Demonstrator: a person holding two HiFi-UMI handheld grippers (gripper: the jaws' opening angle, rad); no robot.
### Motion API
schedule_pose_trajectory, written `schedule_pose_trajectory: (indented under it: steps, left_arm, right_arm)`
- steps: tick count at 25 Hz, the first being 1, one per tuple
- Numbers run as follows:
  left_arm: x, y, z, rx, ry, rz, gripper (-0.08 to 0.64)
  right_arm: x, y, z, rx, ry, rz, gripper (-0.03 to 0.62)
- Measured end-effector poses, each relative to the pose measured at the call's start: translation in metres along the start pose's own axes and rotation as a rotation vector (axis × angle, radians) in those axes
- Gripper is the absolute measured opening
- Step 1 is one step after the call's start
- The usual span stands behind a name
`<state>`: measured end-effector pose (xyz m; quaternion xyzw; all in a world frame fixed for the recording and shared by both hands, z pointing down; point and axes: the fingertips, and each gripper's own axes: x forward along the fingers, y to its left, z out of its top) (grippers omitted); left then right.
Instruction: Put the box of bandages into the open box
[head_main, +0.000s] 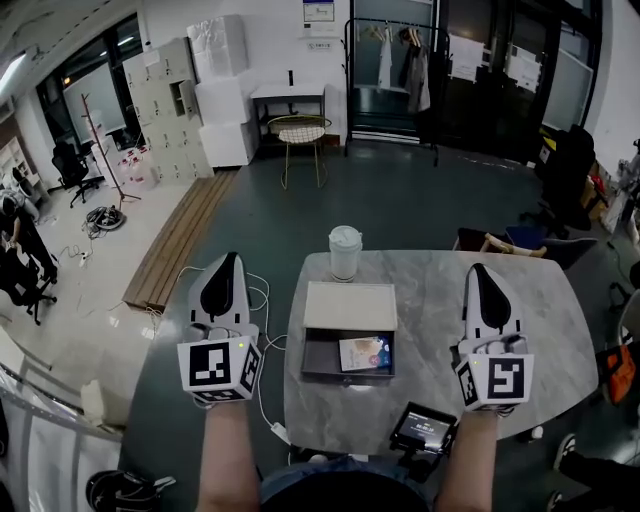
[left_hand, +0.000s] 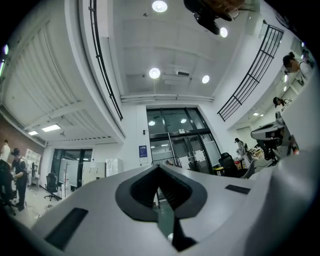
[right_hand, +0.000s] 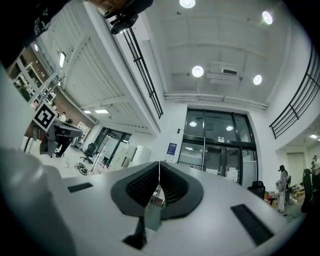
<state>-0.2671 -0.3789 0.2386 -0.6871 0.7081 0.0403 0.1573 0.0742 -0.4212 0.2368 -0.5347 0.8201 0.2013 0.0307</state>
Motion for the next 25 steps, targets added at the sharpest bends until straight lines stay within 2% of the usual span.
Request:
schedule_pose_trajectory:
  steps: [25]
  left_arm:
    - [-0.017, 0.006, 0.011, -0.006, -0.035, -0.016, 0.012]
  right_arm:
    - [-0.014, 0.015, 0.009, -0.014, 0.016, -0.021, 0.026]
